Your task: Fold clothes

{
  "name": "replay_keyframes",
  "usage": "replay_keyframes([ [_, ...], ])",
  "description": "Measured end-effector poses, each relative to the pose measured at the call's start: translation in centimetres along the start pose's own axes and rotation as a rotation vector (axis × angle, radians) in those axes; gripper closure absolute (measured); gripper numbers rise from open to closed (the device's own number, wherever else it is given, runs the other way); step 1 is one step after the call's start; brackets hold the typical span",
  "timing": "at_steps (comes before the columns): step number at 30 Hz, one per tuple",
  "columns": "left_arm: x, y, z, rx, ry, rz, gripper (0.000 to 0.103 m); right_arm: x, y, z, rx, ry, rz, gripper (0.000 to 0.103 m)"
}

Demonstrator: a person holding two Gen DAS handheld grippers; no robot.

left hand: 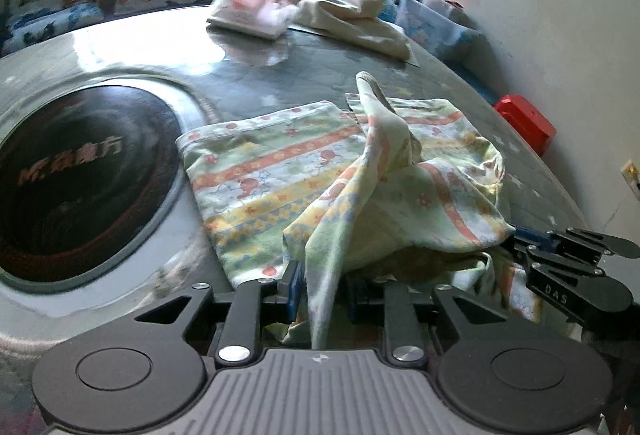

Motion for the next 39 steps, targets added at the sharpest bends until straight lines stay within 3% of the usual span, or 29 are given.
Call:
replay_keyframes([
  [22,-1.1,15.2,5.3,0.228,-0.113,0.332,0.078,5.2,14.5,-4.4,0.239,0.003,0.272,0.087],
  [39,-3.6,20.6,9.5,0.336,-0.160,0.440,0.076,6.0,22.3,-5.1,0.355,-0.015,0.436,0.087],
])
Point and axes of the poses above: each gripper's, at about its wrist camera, not at the fingertips, and z roughly against the way its jaws point, y to its left, x to its top, the point moved 1 cm from there along -z, roughly the way its jaws point
